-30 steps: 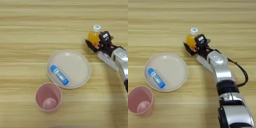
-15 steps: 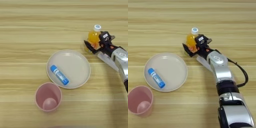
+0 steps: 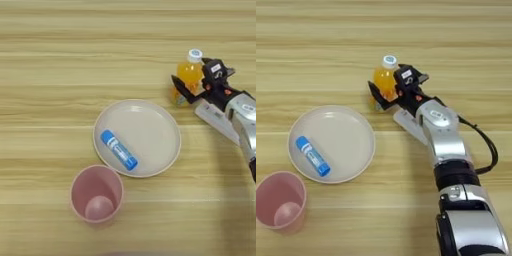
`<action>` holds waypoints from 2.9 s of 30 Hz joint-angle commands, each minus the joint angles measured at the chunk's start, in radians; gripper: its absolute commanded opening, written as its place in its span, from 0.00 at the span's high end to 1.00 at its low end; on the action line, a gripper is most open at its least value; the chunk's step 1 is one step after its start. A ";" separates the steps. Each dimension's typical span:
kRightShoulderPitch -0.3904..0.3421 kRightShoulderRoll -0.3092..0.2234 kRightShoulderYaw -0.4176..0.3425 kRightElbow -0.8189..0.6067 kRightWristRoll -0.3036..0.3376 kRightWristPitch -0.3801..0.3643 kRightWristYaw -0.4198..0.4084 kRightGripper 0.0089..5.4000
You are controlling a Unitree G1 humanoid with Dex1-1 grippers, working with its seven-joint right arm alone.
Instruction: Move the objects on the table
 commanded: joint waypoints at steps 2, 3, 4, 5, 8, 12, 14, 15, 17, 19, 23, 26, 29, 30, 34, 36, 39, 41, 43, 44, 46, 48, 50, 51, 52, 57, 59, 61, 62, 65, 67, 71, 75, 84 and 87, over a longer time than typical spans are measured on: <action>-0.089 -0.015 -0.029 -0.092 0.046 -0.035 -0.006 0.01; -0.089 -0.013 -0.032 -0.100 0.053 -0.035 -0.005 0.01; -0.088 -0.010 -0.037 -0.112 0.064 -0.037 -0.001 0.01; -0.088 -0.007 -0.041 -0.121 0.074 -0.039 0.003 0.01; -0.090 0.001 -0.057 -0.140 0.107 -0.044 0.009 0.01; -0.091 0.009 -0.076 -0.175 0.152 -0.055 0.018 0.01; -0.093 0.014 -0.092 -0.203 0.182 -0.064 0.019 0.01; -0.092 0.016 -0.097 -0.220 0.198 -0.067 0.022 0.01; -0.089 0.019 -0.104 -0.256 0.224 -0.067 0.031 0.01; -0.082 0.024 -0.107 -0.297 0.245 -0.070 0.039 0.01; -0.051 0.036 -0.094 -0.420 0.297 -0.045 0.068 0.01; -0.012 0.040 -0.061 -0.538 0.348 -0.005 0.113 0.01; 0.039 0.033 -0.012 -0.650 0.383 0.044 0.166 0.01; 0.057 0.029 0.005 -0.682 0.392 0.062 0.184 0.01; 0.123 0.023 0.067 -0.785 0.403 0.119 0.233 0.01; 0.153 0.026 0.100 -0.820 0.393 0.141 0.244 0.01; 0.185 0.024 0.132 -0.854 0.383 0.169 0.254 0.01; 0.203 0.019 0.152 -0.870 0.376 0.188 0.260 0.01; 0.222 0.015 0.177 -0.884 0.365 0.212 0.263 0.01; 0.231 0.014 0.189 -0.888 0.354 0.218 0.264 0.01; 0.244 0.015 0.208 -0.892 0.334 0.227 0.263 0.01; 0.255 0.016 0.226 -0.890 0.318 0.242 0.260 0.01; 0.265 0.011 0.244 -0.886 0.299 0.251 0.263 0.01; 0.269 0.010 0.252 -0.883 0.287 0.255 0.263 0.01; 0.273 0.009 0.260 -0.878 0.275 0.257 0.262 0.01; 0.291 -0.005 0.302 -0.845 0.205 0.270 0.261 0.01; 0.300 -0.011 0.318 -0.833 0.179 0.272 0.266 0.01; 0.310 -0.020 0.337 -0.824 0.150 0.268 0.271 0.01; 0.315 -0.025 0.346 -0.818 0.134 0.266 0.272 0.01; 0.323 -0.033 0.374 -0.788 0.081 0.263 0.265 0.01; 0.328 -0.038 0.395 -0.765 0.050 0.265 0.264 0.01; 0.335 -0.033 0.427 -0.720 -0.014 0.272 0.246 0.01; 0.334 -0.021 0.439 -0.687 -0.064 0.279 0.218 0.01; 0.314 0.001 0.452 -0.642 -0.151 0.332 0.158 0.01; 0.308 0.009 0.453 -0.637 -0.164 0.359 0.153 0.08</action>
